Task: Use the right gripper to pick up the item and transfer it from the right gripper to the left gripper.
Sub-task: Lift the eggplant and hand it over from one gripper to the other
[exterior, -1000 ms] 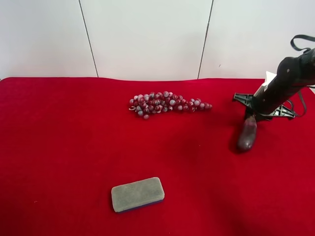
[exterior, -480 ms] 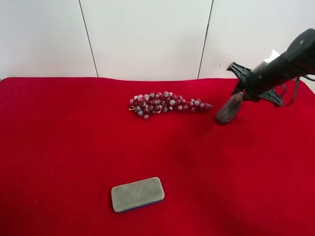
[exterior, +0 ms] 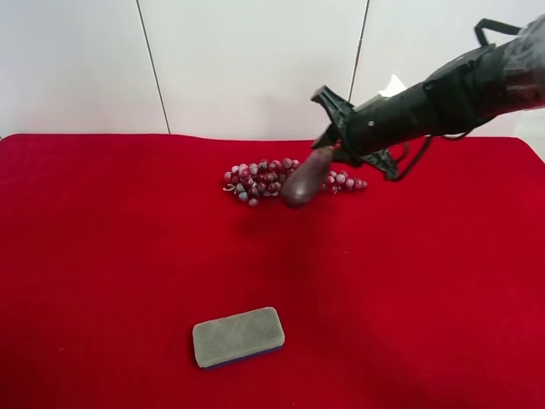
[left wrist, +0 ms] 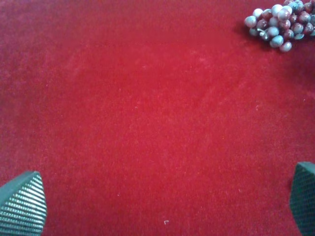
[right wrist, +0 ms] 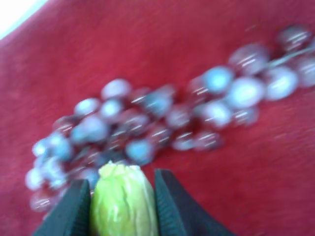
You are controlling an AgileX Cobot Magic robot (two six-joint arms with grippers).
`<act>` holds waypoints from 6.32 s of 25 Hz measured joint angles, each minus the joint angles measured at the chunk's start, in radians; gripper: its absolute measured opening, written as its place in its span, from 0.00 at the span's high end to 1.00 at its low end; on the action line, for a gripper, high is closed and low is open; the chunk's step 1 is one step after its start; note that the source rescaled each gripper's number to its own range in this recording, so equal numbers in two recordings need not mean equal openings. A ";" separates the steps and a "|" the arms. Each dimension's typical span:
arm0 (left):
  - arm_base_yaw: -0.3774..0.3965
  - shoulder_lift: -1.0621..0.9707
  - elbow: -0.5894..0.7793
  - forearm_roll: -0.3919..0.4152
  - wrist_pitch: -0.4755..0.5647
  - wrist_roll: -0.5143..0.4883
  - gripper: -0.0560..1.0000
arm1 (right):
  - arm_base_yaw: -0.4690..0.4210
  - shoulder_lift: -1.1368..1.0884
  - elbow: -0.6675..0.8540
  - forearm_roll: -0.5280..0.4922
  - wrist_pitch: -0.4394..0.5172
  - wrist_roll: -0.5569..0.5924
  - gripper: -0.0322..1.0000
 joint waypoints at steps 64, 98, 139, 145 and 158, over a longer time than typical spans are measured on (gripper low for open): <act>0.000 0.277 -0.002 -0.130 -0.004 0.085 0.00 | 0.252 -0.001 -0.211 0.465 0.066 -0.440 0.97; -0.287 0.828 -0.201 -0.364 -0.260 0.422 0.04 | 0.252 -0.001 -0.211 0.465 0.043 -0.440 0.97; -0.510 1.233 -0.419 -0.336 -0.372 0.474 0.00 | 0.252 -0.001 -0.211 0.465 0.024 -0.440 0.97; -0.510 1.235 -0.419 -0.336 -0.408 0.479 0.00 | 0.252 -0.001 -0.211 0.465 0.024 -0.440 0.97; -0.510 1.368 -0.520 -0.336 -0.420 0.481 0.00 | 0.252 -0.001 -0.211 0.465 0.023 -0.440 0.97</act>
